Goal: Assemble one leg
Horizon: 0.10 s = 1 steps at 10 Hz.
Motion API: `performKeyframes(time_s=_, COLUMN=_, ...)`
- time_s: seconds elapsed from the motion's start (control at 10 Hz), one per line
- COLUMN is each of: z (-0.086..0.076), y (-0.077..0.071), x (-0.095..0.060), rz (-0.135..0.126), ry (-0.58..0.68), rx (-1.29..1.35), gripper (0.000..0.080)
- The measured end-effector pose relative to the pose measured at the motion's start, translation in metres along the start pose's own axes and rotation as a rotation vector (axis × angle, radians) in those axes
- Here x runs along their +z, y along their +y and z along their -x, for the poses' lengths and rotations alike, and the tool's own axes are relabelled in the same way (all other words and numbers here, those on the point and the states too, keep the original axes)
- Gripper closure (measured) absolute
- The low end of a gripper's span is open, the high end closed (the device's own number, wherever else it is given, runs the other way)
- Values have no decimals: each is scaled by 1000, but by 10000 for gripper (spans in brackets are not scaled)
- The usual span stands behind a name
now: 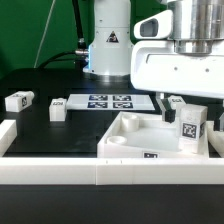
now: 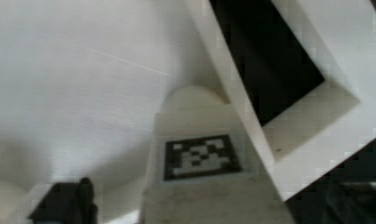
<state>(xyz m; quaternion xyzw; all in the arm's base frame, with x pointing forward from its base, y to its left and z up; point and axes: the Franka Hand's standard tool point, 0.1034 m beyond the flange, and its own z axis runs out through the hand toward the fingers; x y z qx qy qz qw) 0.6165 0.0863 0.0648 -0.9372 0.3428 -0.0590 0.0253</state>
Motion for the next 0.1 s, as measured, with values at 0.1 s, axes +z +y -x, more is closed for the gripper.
performKeyframes(time_s=0.1, z=0, y=0, x=0, rz=0, ry=0, rx=0, gripper=151)
